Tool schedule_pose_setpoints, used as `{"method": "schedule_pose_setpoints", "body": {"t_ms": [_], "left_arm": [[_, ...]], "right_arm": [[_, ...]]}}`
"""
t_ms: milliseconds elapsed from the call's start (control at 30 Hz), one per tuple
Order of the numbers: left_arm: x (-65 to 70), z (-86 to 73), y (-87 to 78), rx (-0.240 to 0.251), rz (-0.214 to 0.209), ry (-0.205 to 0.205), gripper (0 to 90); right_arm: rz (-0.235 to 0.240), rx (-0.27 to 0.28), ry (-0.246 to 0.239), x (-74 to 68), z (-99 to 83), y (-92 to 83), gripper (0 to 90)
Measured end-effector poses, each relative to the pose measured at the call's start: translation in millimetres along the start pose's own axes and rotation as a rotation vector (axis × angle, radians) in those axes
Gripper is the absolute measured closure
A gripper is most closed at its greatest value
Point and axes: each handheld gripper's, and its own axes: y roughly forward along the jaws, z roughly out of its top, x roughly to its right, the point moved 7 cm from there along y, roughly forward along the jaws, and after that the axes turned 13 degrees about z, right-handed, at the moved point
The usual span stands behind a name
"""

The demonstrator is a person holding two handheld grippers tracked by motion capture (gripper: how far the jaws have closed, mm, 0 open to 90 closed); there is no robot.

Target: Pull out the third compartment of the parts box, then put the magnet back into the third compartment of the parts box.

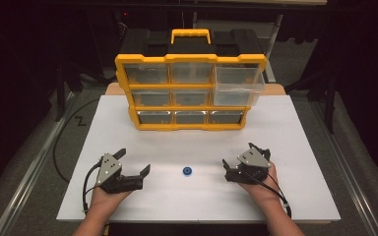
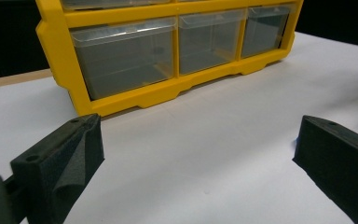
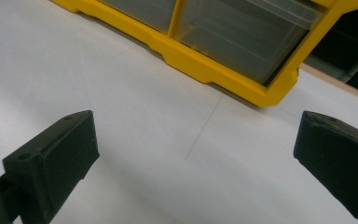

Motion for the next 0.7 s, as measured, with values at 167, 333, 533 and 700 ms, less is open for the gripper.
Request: {"method": "schedule_pose_setpoints", "body": {"t_ms": [167,333,533,700], "left_arm": [[-0.7,0.5,2.4,-0.009,-0.001,-0.008,1.9],[0.9,-1.2,4.2,-0.025,0.001,-0.001,1.9],[2.1,0.3,3.3,-0.017,0.007,-0.001,1.9],[1.6,-1.8,3.5,-0.025,0.011,0.001,1.9]], "right_arm": [[0.03,0.047,0.084,1.0,0.0,-4.8,1.0],[0.049,0.089,0.153,2.4,1.3,-8.3,1.0],[0.054,0.067,0.142,2.5,-1.1,-7.5,1.0],[0.061,0.073,0.146,2.6,0.1,-8.5,0.9]]}}
